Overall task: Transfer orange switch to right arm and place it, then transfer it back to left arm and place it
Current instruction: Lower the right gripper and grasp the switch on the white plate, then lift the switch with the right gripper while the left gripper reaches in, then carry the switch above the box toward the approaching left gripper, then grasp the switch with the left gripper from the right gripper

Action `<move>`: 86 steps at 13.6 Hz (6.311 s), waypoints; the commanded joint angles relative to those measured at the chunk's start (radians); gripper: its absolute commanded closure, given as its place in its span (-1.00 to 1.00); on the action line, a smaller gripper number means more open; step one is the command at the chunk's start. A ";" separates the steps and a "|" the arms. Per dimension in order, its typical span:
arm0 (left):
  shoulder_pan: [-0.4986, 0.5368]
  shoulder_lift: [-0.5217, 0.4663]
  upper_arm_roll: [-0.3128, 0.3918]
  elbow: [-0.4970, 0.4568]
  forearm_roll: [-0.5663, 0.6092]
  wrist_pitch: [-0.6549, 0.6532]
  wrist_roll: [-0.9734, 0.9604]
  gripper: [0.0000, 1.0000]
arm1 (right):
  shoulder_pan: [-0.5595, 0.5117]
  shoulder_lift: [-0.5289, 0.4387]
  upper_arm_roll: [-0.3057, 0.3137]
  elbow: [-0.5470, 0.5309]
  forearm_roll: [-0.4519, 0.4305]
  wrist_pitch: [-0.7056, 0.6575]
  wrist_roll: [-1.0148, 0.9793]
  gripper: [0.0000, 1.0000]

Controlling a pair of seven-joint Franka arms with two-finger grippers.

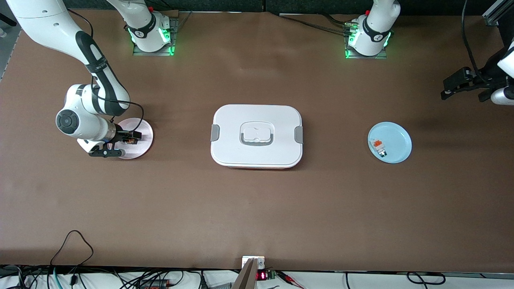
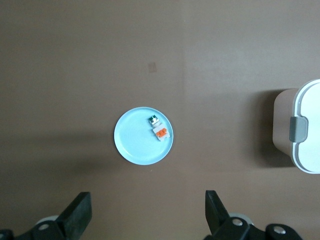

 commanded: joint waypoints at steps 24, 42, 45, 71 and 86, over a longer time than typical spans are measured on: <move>0.023 0.084 0.007 0.006 -0.273 -0.075 -0.198 -1.00 | 0.063 -0.309 0.105 0.268 0.109 -0.334 -0.310 0.43; -0.105 0.210 -0.011 -0.033 -0.891 0.184 -0.491 -1.00 | 0.209 -0.248 0.322 0.475 1.081 -0.206 -1.315 0.63; -0.191 0.242 -0.011 -0.040 -0.989 0.273 -0.548 -1.00 | 0.287 -0.190 0.322 0.546 1.198 -0.199 -1.418 0.67; -0.360 0.179 -0.053 -0.037 -1.002 0.384 -0.485 -0.96 | 0.432 -0.091 0.320 0.635 1.401 -0.044 -1.597 0.68; -0.363 0.192 -0.048 -0.028 -1.003 0.410 -0.479 0.20 | 0.438 -0.091 0.320 0.632 1.399 -0.016 -1.613 0.68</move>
